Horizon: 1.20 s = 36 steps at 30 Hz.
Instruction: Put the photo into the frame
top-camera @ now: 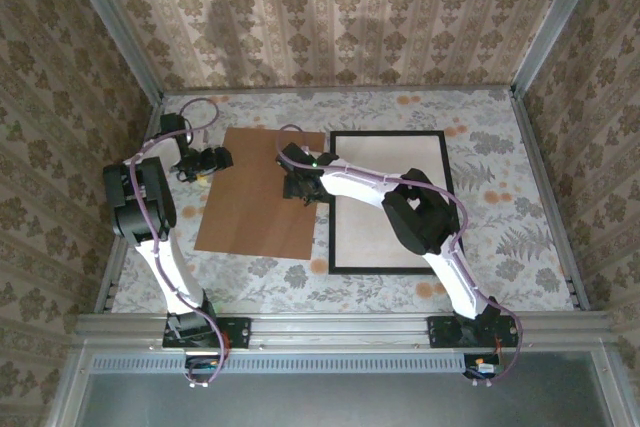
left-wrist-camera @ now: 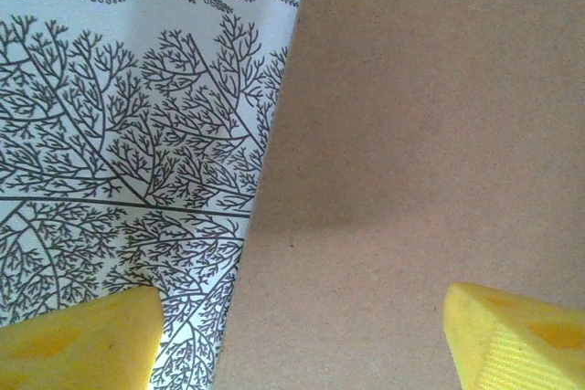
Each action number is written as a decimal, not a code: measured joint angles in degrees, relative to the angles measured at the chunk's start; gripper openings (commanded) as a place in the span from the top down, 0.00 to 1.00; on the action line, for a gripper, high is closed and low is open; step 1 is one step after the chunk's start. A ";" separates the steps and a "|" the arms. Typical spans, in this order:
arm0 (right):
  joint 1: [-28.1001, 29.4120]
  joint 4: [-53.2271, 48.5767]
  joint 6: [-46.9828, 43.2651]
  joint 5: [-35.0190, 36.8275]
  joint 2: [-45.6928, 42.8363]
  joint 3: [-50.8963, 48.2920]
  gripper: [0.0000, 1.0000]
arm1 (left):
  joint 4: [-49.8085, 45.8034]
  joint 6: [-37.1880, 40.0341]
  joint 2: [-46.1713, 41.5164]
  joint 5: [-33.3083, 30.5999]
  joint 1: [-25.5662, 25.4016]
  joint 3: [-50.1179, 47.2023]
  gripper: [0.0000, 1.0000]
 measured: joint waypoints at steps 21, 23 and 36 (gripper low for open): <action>-0.28 4.22 3.19 -0.46 -1.62 -3.74 0.21 | 7.10 -2.08 -2.84 3.10 -0.74 -5.92 0.33; -0.50 6.32 3.98 -1.09 -2.60 -5.55 0.21 | 8.02 -2.91 -3.19 3.15 -0.74 -6.47 0.34; -2.93 16.59 6.25 -8.35 -6.99 -13.94 0.12 | 26.73 -19.82 -15.28 7.87 0.59 -19.74 0.41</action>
